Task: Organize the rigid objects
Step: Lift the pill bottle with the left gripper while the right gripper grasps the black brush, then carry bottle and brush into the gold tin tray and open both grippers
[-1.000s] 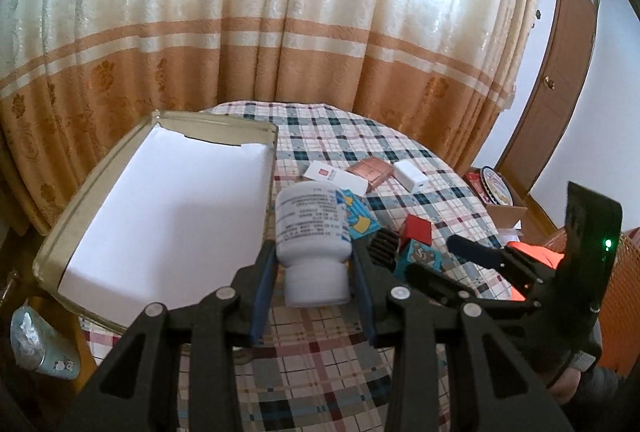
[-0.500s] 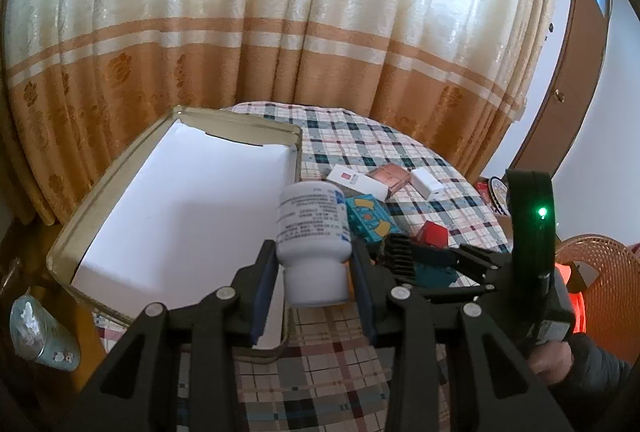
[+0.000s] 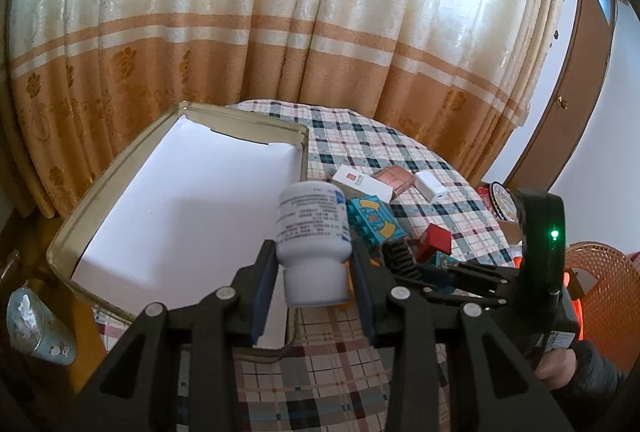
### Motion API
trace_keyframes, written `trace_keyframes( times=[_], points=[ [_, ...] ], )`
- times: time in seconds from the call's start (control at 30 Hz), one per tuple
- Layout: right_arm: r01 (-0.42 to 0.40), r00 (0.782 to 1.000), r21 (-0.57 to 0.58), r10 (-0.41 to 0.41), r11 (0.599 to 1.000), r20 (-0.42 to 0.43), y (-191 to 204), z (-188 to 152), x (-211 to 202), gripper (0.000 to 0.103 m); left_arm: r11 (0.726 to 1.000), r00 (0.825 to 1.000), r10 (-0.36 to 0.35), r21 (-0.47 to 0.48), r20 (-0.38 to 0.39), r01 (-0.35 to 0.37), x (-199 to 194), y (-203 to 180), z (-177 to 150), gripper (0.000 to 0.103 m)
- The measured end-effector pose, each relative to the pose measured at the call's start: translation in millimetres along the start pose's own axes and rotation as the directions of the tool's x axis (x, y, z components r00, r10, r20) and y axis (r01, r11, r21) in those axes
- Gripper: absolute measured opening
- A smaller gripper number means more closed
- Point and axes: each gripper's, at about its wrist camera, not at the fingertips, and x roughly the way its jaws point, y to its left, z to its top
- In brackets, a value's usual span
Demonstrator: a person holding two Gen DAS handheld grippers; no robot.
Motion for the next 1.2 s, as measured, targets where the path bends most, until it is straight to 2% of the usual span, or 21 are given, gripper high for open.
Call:
trace_keyframes(
  times=[0.1,0.23,0.37,0.5,0.7,0.87,1.2],
  points=[
    [-0.023,1.000,0.041,0.023,0.999,0.014,-4,0,-7,0.031,1.000,1.000,0.001,-0.008,0.006,-0.001,-1,3,1,0.036],
    [-0.045,0.996,0.056,0.041,0.997,0.076,-4,6,-28,0.031,1.000,1.000,0.008,-0.004,0.013,-0.008,-1,4,3,0.036],
    [-0.082,0.987,0.028,0.077,0.996,0.139,10,24,-46,0.031,0.999,0.999,0.036,-0.011,0.022,-0.035,0,8,6,0.036],
    [-0.076,0.981,-0.029,0.080,0.997,0.179,33,43,-47,0.031,0.996,0.995,0.093,-0.017,0.040,-0.092,0,18,10,0.036],
    [-0.055,0.975,-0.097,0.074,0.994,0.207,66,65,-29,0.031,0.984,0.981,0.179,-0.031,0.068,-0.177,2,33,21,0.036],
    [-0.046,0.978,-0.085,0.063,0.995,0.199,78,82,0,0.031,0.967,0.965,0.252,-0.049,0.070,-0.249,12,49,27,0.036],
    [-0.025,0.990,-0.087,0.037,0.996,0.139,96,102,45,0.031,0.948,0.953,0.302,-0.114,0.034,-0.296,24,77,30,0.036]
  ],
)
